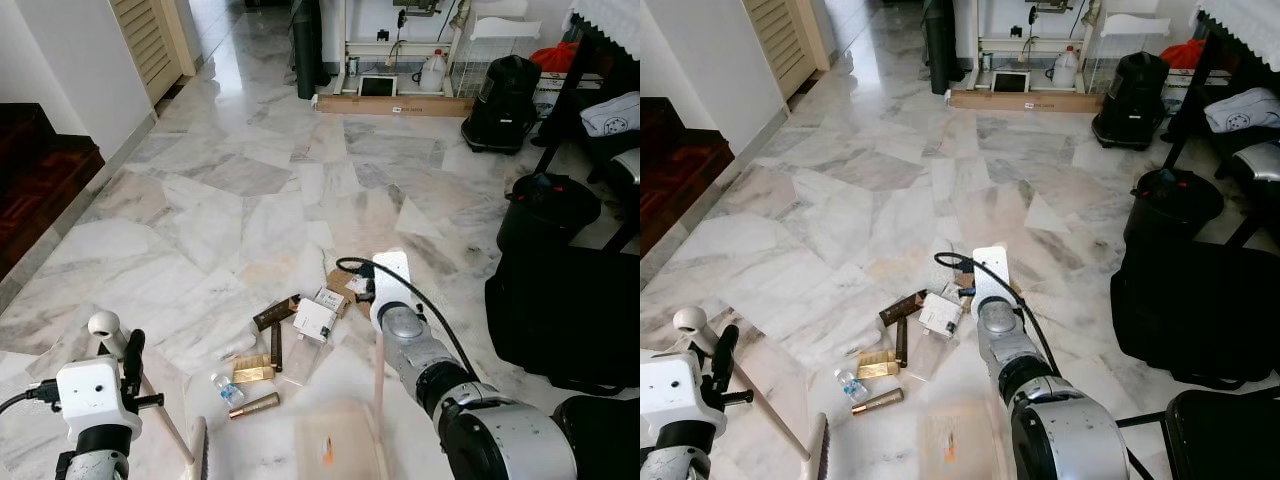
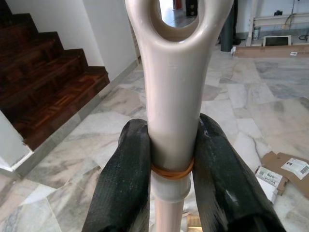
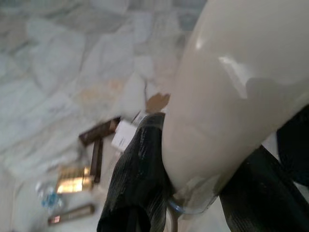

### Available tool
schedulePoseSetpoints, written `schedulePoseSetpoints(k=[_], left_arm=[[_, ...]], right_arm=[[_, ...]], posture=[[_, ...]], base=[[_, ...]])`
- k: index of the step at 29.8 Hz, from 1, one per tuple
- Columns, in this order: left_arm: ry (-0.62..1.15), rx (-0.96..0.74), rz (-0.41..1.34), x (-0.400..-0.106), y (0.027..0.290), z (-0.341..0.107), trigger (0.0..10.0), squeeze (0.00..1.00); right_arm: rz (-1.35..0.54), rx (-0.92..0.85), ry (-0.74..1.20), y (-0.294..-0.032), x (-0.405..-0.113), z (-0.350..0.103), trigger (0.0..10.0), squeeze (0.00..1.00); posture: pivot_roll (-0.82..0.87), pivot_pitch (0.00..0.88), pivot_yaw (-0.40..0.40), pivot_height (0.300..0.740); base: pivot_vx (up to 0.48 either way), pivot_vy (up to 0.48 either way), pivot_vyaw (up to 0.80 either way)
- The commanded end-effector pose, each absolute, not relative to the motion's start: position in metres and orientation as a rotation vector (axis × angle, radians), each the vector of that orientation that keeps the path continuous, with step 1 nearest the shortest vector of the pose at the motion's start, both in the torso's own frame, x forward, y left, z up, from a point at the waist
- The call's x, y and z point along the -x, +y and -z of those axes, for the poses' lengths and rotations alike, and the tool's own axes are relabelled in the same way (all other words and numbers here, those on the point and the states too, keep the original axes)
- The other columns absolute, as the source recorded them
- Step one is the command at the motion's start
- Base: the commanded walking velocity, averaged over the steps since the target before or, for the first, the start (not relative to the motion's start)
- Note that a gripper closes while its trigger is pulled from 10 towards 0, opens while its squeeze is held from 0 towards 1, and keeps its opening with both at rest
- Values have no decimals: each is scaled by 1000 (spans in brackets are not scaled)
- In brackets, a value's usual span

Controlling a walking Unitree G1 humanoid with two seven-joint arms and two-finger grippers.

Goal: Sweep floor

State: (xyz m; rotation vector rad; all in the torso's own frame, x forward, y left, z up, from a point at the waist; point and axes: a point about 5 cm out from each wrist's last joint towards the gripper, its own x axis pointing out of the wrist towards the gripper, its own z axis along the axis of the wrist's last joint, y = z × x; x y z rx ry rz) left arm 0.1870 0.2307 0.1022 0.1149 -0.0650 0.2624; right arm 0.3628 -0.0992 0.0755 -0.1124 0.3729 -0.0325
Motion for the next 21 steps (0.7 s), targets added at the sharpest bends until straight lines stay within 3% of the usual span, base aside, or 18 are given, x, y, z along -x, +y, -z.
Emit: schedulePoseSetpoints(k=[1, 21], left_arm=[[-96, -155, -274, -187, 234, -109, 10000, 0], [-68, -156, -272, -183, 234, -105, 10000, 0]], right_arm=[[51, 86, 328, -96, -368, -86, 10000, 0], [155, 69, 624, -111, -337, -35, 10000, 0]], posture=[[89, 70, 41, 740], [95, 83, 44, 740]], base=[[0, 0, 0], [0, 0, 0]])
